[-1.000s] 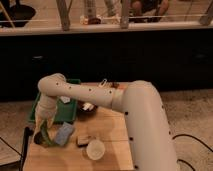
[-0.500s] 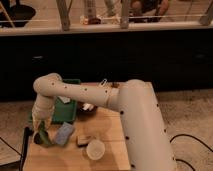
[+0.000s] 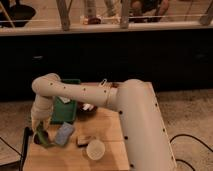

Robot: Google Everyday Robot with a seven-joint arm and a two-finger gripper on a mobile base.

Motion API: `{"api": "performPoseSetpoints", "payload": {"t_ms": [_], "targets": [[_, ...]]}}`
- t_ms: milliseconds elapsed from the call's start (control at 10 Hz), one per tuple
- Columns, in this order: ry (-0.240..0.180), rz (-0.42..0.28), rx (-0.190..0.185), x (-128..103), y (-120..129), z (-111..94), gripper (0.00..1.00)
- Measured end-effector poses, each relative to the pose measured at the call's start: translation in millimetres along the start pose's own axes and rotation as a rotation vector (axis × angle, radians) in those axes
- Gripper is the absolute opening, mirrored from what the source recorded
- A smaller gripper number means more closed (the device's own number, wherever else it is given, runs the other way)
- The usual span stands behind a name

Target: Place pepper in metal cup

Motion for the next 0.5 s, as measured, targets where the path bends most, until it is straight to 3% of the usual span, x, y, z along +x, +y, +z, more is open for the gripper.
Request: {"api": "performPoseSetpoints", "payload": {"t_ms": [500], "targets": [[-0.013,0.004,0.017,3.7,2.4,0.7,0.8]]}}
